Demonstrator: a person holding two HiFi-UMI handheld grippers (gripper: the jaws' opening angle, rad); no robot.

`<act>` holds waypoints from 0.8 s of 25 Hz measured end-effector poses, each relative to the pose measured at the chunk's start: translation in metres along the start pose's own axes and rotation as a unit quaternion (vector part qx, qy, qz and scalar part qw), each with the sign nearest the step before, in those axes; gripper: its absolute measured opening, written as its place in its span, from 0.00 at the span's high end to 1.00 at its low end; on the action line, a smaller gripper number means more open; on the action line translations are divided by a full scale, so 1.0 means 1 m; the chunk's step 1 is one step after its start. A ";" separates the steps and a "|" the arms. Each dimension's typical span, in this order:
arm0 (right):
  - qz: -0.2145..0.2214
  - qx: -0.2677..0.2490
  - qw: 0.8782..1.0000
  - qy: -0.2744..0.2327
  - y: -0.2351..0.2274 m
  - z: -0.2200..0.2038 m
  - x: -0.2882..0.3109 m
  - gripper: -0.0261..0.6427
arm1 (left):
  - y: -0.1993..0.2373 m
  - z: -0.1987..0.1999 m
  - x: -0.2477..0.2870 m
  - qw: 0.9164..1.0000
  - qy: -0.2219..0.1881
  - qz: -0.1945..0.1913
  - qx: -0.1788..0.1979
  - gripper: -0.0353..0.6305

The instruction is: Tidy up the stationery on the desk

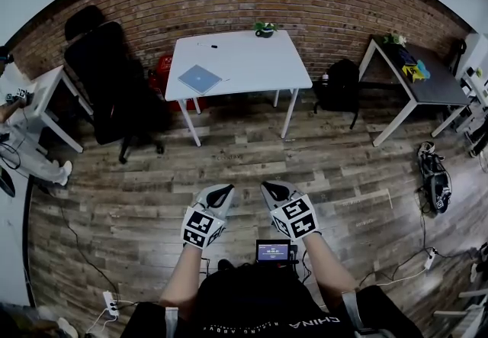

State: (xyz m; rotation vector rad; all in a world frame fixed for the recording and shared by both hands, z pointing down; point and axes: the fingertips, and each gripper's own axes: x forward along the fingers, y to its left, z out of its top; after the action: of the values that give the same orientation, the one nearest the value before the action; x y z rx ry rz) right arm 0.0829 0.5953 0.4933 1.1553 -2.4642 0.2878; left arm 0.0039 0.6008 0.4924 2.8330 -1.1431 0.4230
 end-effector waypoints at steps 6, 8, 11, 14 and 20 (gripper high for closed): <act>0.006 0.005 1.000 -0.001 -0.018 -0.010 -0.009 0.95 | -0.013 0.001 0.015 1.000 0.009 0.004 0.002 0.94; 0.010 0.008 1.000 -0.001 -0.025 -0.013 -0.013 0.95 | -0.017 0.002 0.019 1.000 0.012 0.008 0.002 0.94; 0.015 0.010 1.000 -0.001 -0.035 -0.020 -0.018 0.95 | -0.022 0.001 0.025 1.000 0.014 0.017 0.000 0.94; 0.019 0.015 1.000 0.004 -0.044 -0.031 -0.020 0.95 | -0.027 -0.005 0.030 0.999 0.021 0.025 -0.005 0.94; 0.021 0.020 1.000 0.012 -0.058 -0.034 -0.007 0.95 | -0.016 -0.011 0.043 0.999 0.024 0.029 -0.016 0.94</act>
State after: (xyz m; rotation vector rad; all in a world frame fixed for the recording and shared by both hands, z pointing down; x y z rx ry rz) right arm 0.1411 0.5754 0.5217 1.1107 -2.4753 0.3618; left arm 0.0419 0.5849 0.5157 2.7527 -1.2149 0.4685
